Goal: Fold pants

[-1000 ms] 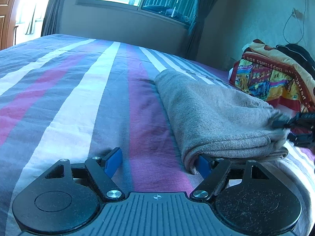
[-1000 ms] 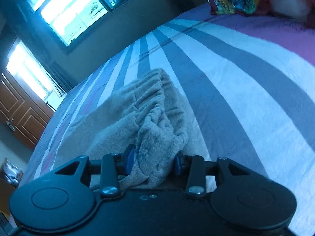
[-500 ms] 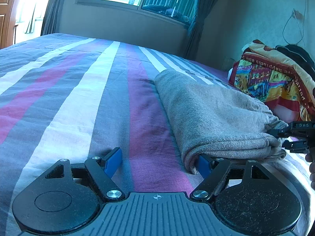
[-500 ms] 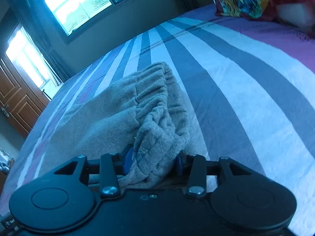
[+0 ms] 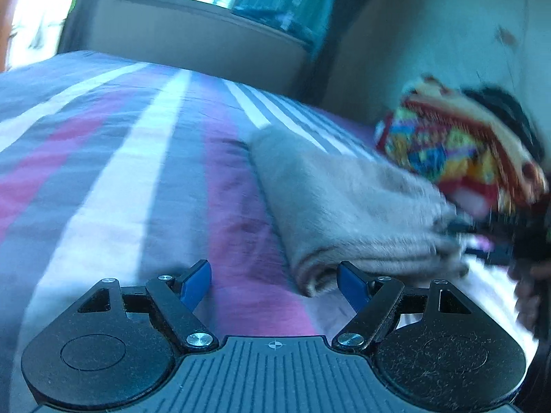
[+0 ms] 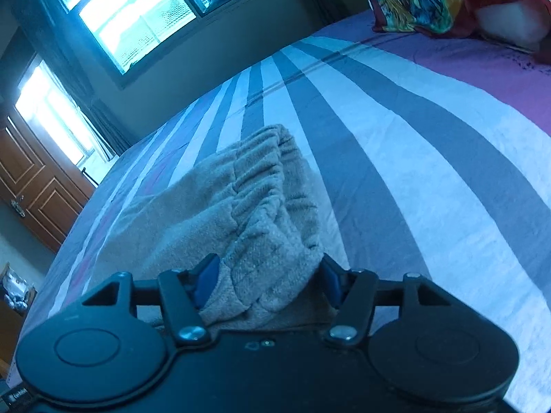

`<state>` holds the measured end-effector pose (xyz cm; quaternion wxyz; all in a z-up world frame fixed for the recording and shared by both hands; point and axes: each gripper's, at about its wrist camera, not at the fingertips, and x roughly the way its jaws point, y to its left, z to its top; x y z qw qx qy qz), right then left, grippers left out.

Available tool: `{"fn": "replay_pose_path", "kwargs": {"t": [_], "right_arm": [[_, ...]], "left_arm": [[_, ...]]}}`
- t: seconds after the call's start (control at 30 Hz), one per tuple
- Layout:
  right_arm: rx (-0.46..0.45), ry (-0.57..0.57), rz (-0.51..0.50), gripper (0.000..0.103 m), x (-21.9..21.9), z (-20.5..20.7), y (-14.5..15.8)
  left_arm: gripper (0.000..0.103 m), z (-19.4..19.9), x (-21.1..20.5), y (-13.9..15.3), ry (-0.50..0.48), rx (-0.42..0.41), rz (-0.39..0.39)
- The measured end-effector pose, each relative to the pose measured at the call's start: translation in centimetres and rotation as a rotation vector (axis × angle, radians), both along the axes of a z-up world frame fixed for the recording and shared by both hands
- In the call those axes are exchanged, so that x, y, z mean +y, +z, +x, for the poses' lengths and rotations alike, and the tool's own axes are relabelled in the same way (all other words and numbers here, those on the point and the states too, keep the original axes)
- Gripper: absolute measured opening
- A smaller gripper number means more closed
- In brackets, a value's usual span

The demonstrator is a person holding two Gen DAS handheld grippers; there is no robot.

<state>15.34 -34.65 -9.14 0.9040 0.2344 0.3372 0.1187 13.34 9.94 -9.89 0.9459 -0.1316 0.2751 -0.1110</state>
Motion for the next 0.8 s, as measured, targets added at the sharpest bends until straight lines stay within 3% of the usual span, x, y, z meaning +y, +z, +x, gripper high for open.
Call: {"fn": "replay_pose_path", "kwargs": {"t": [0.1, 0.23, 0.3, 0.33, 0.4, 0.47, 0.53, 0.6, 0.67, 0.8], "right_arm": [[-0.010, -0.010, 0.017, 0.062, -0.1, -0.6, 0.3], [0.026, -0.004, 0.102, 0.061, -0.1, -0.5, -0.6], [0.033, 0.000, 0.089, 0.042, 0.5, 0.0, -0.7], [0.028, 0.003, 0.068, 0.041, 0.9, 0.3, -0.5], [-0.054, 0.025, 0.083, 0.038, 1.0, -0.1, 0.6], [-0.133, 0.047, 0.211, 0.038, 0.0, -0.7, 1.4], [-0.093, 0.043, 0.229, 0.037, -0.8, -0.3, 0.3], [0.041, 0.009, 0.234, 0.035, -1.9, 0.8, -2.4], [0.043, 0.000, 0.309, 0.036, -2.8, 0.6, -3.8], [0.047, -0.017, 0.337, 0.043, -3.0, 0.3, -3.6]], "left_arm": [[0.079, 1.2, -1.2, 0.2, -0.002, 0.012, 0.097], [0.079, 2.3, -0.3, -0.2, 0.051, 0.040, 0.041], [0.079, 2.2, 0.0, -0.4, 0.058, 0.040, 0.025], [0.079, 2.1, 0.0, -0.5, 0.067, 0.035, 0.020], [0.078, 1.8, 0.2, -0.7, 0.081, 0.025, 0.011], [0.079, 1.6, 0.1, -0.9, 0.088, 0.017, 0.009], [0.079, 1.6, -0.1, -0.9, 0.082, 0.018, 0.026], [0.079, 1.7, -0.4, -0.7, 0.077, 0.022, 0.048], [0.079, 1.5, -0.3, -0.6, 0.078, 0.034, 0.052], [0.079, 0.1, 0.0, 0.1, 0.044, 0.052, 0.101]]}}
